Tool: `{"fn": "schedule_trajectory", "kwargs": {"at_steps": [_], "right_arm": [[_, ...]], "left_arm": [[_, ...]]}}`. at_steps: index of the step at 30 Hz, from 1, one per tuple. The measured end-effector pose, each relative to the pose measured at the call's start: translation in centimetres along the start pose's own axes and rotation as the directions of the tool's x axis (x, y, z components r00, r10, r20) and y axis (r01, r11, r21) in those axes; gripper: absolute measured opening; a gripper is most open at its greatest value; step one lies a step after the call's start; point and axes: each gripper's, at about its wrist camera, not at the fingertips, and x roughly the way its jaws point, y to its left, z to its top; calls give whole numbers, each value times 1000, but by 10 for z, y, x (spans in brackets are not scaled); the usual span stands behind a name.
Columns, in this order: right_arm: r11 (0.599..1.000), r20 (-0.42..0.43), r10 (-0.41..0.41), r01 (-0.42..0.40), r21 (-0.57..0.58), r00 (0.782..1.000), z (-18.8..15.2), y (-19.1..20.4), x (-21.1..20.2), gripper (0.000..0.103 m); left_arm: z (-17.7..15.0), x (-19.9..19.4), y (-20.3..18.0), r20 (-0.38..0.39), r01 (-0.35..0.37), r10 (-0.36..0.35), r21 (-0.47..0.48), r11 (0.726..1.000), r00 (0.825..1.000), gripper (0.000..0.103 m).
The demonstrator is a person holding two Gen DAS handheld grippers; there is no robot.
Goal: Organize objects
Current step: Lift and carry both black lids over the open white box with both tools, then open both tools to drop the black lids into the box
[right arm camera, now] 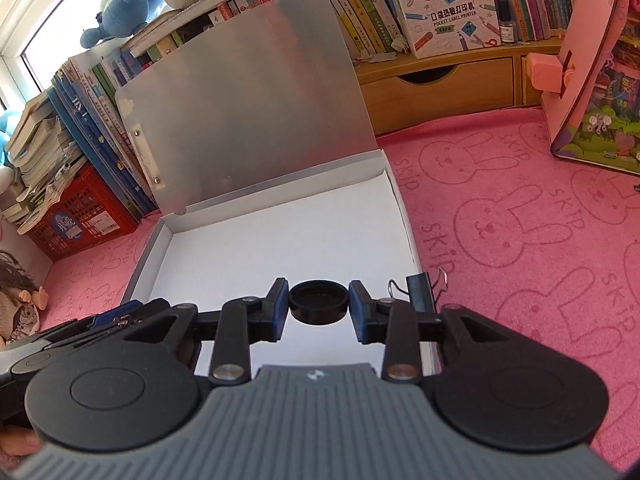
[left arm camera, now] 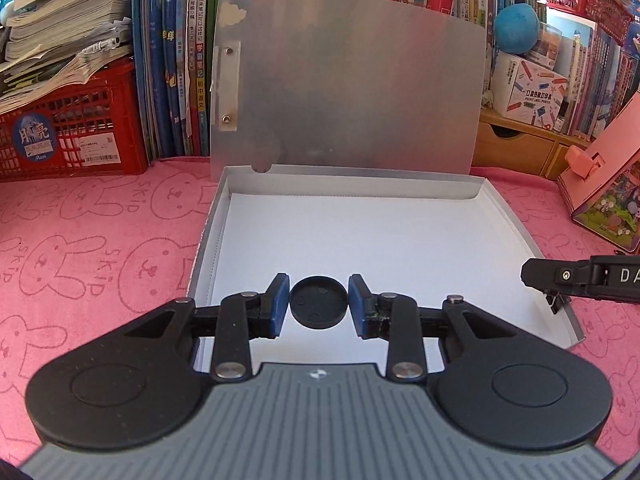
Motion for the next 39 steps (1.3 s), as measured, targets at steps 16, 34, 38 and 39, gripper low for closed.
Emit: {"fn": "schedule_trajectory", "kwargs": {"at_steps": [16, 34, 38, 39], "right_arm": [[997, -28, -5, 3, -72, 1000, 28, 14, 72, 39], [996, -40, -41, 37, -80, 998, 19, 11, 87, 51], [998, -21, -30, 28, -63, 999, 18, 8, 76, 59], [998, -18, -29, 28, -58, 999, 18, 8, 73, 60]], "left_arm": [[33, 78, 2, -53, -67, 68, 25, 997, 996, 37], [27, 82, -6, -29, -68, 69, 49, 997, 997, 43], [25, 68, -7, -5, -59, 60, 64, 996, 998, 64], [25, 64, -8, 4, -59, 59, 69, 996, 998, 67]]}}
